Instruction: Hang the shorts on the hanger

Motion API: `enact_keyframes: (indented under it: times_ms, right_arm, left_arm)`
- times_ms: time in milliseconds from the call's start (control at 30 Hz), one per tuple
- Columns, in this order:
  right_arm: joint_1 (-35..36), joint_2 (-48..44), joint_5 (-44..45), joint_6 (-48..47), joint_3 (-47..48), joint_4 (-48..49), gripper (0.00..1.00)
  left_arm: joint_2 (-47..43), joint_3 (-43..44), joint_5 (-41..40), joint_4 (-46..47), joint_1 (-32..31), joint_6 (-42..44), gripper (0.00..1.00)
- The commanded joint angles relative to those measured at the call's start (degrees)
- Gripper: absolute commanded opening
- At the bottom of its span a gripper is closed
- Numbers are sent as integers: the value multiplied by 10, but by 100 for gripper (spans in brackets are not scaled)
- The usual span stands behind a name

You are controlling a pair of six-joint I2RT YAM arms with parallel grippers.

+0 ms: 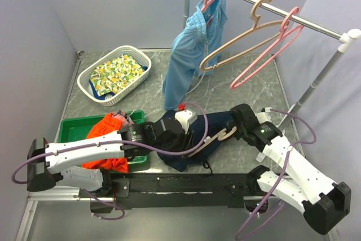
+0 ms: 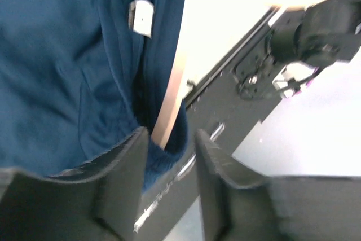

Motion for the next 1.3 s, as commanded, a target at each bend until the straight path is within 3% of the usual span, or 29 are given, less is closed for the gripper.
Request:
enact_keyframes:
  times_ms: [0, 67, 100, 300, 400, 600, 800, 1067, 1267]
  right_arm:
    - [2, 2, 10, 33, 39, -6, 0]
    - [2, 20, 5, 36, 39, -7, 0]
    - [2, 25, 5, 33, 43, -7, 0]
    - [-1, 47, -9, 26, 43, 8, 0]
    - [-1, 57, -12, 24, 46, 7, 0]
    - [-2, 66, -21, 23, 50, 2, 0]
    - [-2, 69, -28, 19, 55, -2, 0]
    - [-1, 74, -38, 18, 55, -1, 0]
    - [-2, 76, -42, 12, 61, -6, 0]
  left_arm:
    - [4, 38, -8, 20, 14, 38, 37]
    - [7, 45, -1, 15, 18, 43, 39]
    - [4, 47, 0, 9, 18, 45, 47]
    - [-76, 23, -15, -98, 16, 60, 69]
    - [-120, -29, 0, -119, 7, 29, 73]
    - [-97, -65, -113, -113, -99, -37, 78]
    - [-3, -30, -270, -117, -150, -44, 78]
    - [44, -26, -296, -46, -150, 17, 73]
    - [82, -42, -267, 14, -150, 59, 59]
